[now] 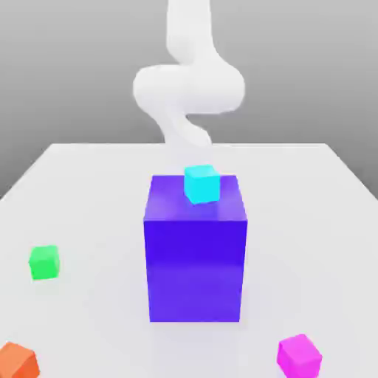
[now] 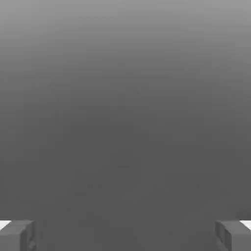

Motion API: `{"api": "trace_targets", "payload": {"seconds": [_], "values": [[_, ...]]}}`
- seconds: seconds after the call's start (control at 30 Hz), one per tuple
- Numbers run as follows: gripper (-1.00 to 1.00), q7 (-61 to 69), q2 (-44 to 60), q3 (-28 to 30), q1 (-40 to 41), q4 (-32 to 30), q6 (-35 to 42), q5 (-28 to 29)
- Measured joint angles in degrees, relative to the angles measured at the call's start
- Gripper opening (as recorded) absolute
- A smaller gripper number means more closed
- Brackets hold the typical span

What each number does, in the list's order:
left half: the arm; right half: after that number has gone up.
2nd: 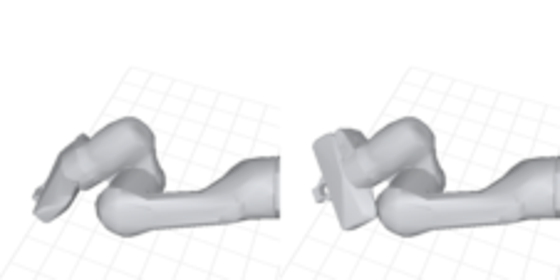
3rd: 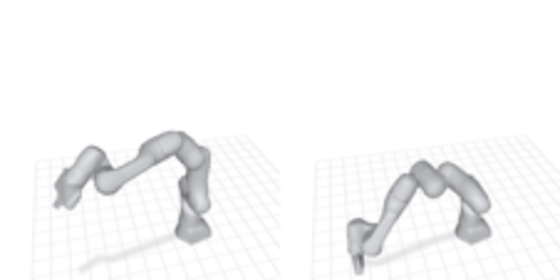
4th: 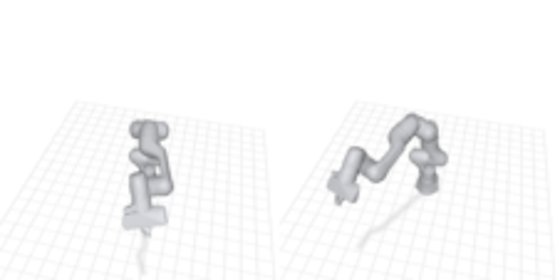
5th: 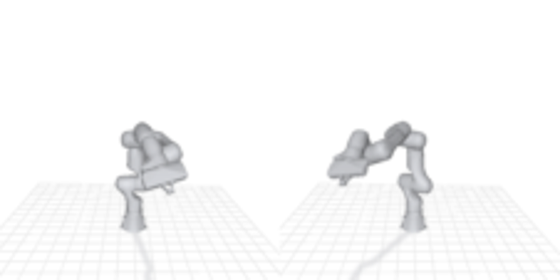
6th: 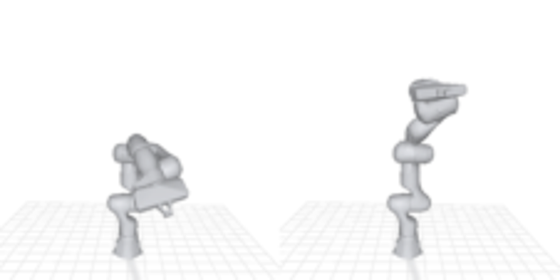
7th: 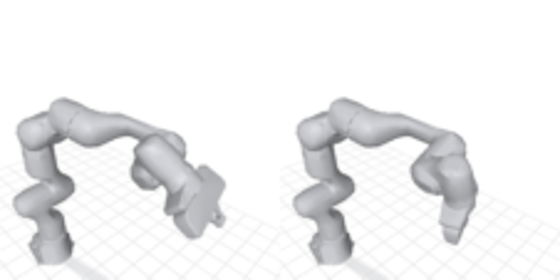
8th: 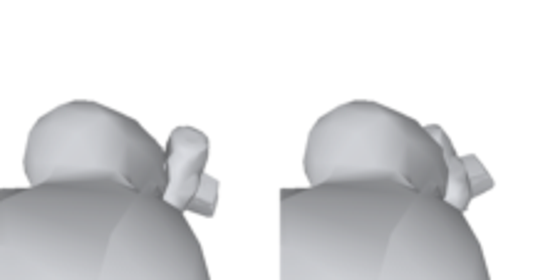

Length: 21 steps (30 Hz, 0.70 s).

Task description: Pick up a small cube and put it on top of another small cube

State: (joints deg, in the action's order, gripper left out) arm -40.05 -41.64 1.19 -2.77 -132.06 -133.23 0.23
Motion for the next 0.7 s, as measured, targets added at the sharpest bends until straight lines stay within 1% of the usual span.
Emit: {"api": "trace_targets", "payload": {"seconds": [0.2,0.43,0.7], "values": [[0.00,14.6,10.3,3.0,-6.5,-0.7,-3.6,0.0],[0.00,32.1,21.9,5.7,-12.9,-1.5,-7.6,-1.4],[0.00,53.0,35.4,6.5,-17.8,-2.3,-12.2,-4.2]]}}
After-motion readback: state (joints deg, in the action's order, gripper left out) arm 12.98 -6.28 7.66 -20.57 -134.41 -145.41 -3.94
